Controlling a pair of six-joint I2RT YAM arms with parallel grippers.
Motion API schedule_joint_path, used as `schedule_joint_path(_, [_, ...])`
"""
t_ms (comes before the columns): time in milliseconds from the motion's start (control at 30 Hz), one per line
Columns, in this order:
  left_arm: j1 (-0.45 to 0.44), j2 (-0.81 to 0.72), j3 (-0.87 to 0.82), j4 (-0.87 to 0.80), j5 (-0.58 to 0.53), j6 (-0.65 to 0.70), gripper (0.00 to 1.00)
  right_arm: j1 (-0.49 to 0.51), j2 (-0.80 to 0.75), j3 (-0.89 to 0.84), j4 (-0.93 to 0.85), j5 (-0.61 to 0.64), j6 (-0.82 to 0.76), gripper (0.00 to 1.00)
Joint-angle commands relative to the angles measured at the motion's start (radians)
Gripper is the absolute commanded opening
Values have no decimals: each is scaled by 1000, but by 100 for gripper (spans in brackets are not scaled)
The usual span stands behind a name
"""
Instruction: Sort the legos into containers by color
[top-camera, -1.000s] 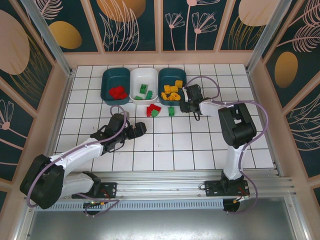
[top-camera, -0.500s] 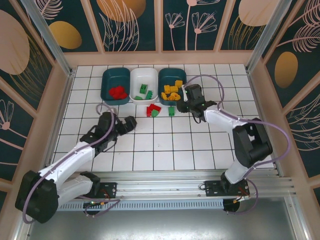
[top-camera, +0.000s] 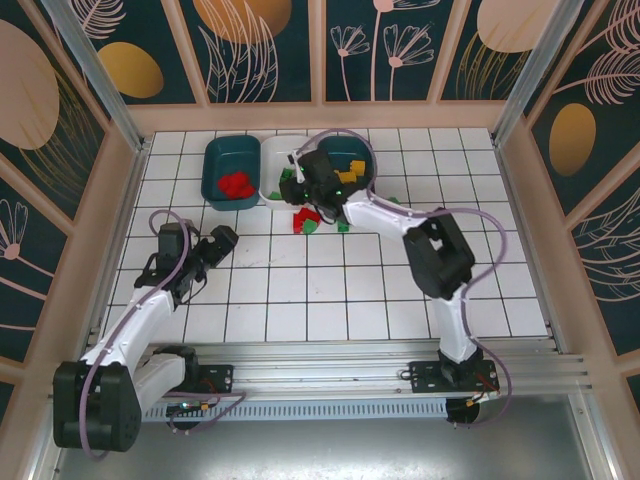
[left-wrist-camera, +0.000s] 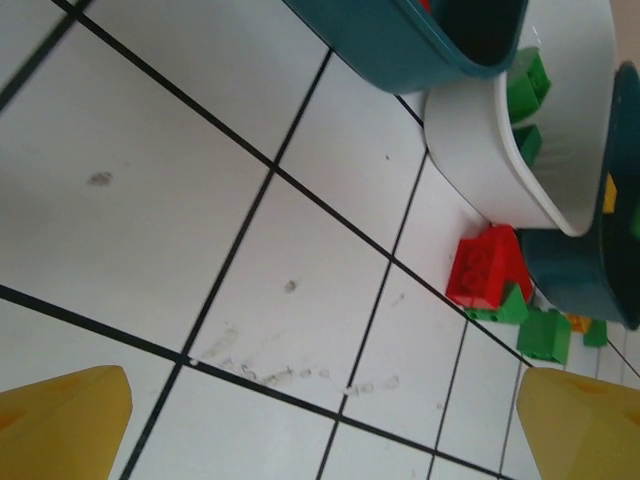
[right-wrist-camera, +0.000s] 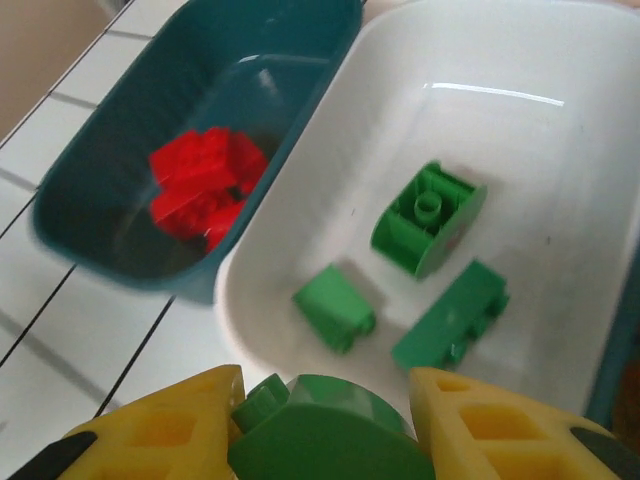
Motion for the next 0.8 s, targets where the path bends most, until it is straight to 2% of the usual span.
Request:
schedule_joint_path(0, [5, -40, -1, -8, 69, 39, 99, -14, 116, 171, -80, 57, -3, 31])
schedule_joint_path(67, [6, -51, 3, -26, 78, 62, 99, -13, 167, 252, -131, 71, -14, 47])
schedule_joint_path(200, [6, -61, -8, -8, 112, 72, 99, -12, 121, 249, -133, 100, -24, 61])
schedule_joint_path(333, [5, -50, -18, 55, 199, 71, 97, -9, -35, 83, -69, 150, -25, 65])
schedule_joint_path(400, [4, -42, -17, 77, 232, 75, 96, -12, -134, -57, -41, 214, -2, 66])
schedule_joint_path(467, [-3, -38, -14, 87, 243, 83, 94, -18, -214, -189, -40, 278, 55, 66])
schedule_joint_path(533, [-26, -32, -10, 93, 228, 90, 92, -31, -283, -318, -41, 292, 107, 66])
schedule_joint_path(667, [-158, 27, 27, 101, 136, 104, 90, -45, -363, -492, -65, 292, 168, 66])
schedule_joint_path(767, [-256, 112, 60, 128, 101, 97, 88, -54, -371, -548, -63, 276, 185, 66])
